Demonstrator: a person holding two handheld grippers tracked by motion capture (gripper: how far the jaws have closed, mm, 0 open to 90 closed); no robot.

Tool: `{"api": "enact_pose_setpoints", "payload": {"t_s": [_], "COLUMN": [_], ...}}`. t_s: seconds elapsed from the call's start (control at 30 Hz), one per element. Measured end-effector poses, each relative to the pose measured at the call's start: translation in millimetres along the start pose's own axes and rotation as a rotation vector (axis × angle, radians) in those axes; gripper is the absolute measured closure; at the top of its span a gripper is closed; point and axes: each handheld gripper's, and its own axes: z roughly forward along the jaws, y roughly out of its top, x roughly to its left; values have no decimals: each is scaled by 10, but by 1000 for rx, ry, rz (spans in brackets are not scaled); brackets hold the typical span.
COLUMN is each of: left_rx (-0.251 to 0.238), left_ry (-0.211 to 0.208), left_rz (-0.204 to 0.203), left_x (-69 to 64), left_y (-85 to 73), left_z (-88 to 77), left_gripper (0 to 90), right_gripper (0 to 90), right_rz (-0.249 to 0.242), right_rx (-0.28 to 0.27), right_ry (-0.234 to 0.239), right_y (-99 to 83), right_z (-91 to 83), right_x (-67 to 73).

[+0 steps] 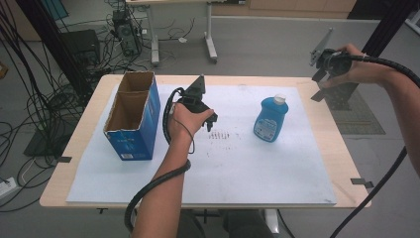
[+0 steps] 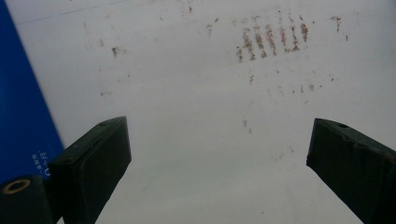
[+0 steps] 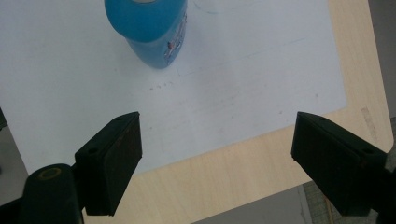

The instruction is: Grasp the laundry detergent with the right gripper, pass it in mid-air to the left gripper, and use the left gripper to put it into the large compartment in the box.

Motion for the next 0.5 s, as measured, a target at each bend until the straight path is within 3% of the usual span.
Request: {"api": "enact_pose_setpoints", "payload": {"t_s": [0.5], "left_rx": [-8], "left_ry": [3], "left_rz": [9], "left_x": [4], "left_y": [-20], "left_z": [-40], "left_gripper": [66], "right_gripper": [163], "right_rz": [-3], "right_rx": [3], "right_ry": [13], "right_y": [8], "right_z": [-47], "right_x": [61]}}
